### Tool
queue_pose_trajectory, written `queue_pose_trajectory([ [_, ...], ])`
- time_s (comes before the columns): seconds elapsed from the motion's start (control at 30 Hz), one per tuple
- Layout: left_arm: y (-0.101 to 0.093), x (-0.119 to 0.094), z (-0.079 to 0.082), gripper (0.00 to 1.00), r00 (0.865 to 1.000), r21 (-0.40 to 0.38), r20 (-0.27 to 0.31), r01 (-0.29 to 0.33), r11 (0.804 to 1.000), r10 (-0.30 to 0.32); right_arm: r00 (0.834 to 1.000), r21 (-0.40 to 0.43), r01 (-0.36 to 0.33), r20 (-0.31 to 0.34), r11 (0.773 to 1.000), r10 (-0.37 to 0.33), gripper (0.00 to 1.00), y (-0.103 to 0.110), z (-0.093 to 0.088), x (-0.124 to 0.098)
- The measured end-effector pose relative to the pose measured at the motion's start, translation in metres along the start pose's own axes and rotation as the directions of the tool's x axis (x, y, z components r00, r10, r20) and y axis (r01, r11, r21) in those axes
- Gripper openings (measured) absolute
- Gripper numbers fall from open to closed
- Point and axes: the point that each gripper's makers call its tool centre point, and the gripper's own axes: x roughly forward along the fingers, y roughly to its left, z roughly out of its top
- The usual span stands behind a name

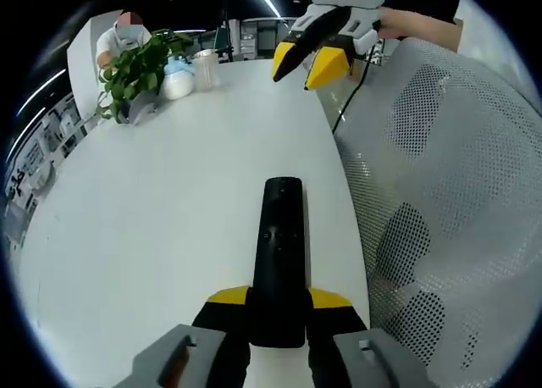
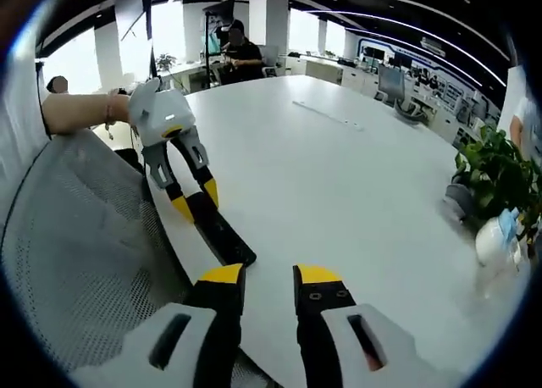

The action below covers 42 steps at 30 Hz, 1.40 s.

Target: Press the specified remote control buttons in sequence, fully releasing each button before pressing the next.

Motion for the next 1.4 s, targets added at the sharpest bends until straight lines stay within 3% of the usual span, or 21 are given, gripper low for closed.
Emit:
queue_pose_trajectory([
  [0.13,0.0,0.0,-0.001,0.24,1.0,0.0,-0.005,-0.001,1.0,0.001,0.999,-0.022,-0.035,-0.025,0.999,0.035,0.12,0.006,0.001,0.006],
  [0.23,0.0,0.001,-0.001,0.24,1.0,0.0,-0.007,-0.001,1.0,0.001,0.996,-0.108,-0.051,-0.077,0.993,0.043,0.0,0.007,-0.003,0.011],
  [0.47,0.0,0.0,-0.001,0.24,1.0,-0.001,-0.009,0.003,1.0,-0.003,0.993,-0.091,-0.086,-0.088,0.992,0.078,0.0,0.013,0.008,0.027],
  [0.7,0.001,0.0,-0.001,0.24,1.0,-0.003,-0.009,0.005,1.0,-0.005,0.977,-0.121,-0.155,-0.165,0.98,0.134,0.0,0.028,0.004,0.046],
  [0.73,0.001,0.0,-0.001,0.24,1.0,-0.005,-0.008,0.006,1.0,-0.006,0.974,-0.07,-0.143,-0.185,0.987,0.128,0.0,0.03,0.0,0.047],
  [0.77,0.001,0.0,-0.001,0.24,1.0,-0.007,-0.006,0.006,1.0,-0.006,0.963,-0.101,-0.187,-0.217,0.977,0.162,0.0,0.032,-0.003,0.048],
  [1.07,0.0,0.0,0.0,0.24,1.0,-0.003,-0.007,0.006,1.0,-0.006,0.96,-0.069,-0.179,-0.232,0.981,0.159,0.0,0.032,-0.008,0.058],
  [1.23,0.001,0.0,0.0,0.24,1.0,-0.002,-0.009,0.005,1.0,-0.005,0.946,-0.056,-0.186,-0.281,0.981,0.163,0.0,0.032,-0.016,0.065],
  [1.4,0.001,0.0,0.0,0.24,1.0,-0.004,-0.007,0.003,1.0,-0.003,0.943,-0.049,-0.187,-0.289,0.981,0.165,0.0,0.036,-0.018,0.072],
])
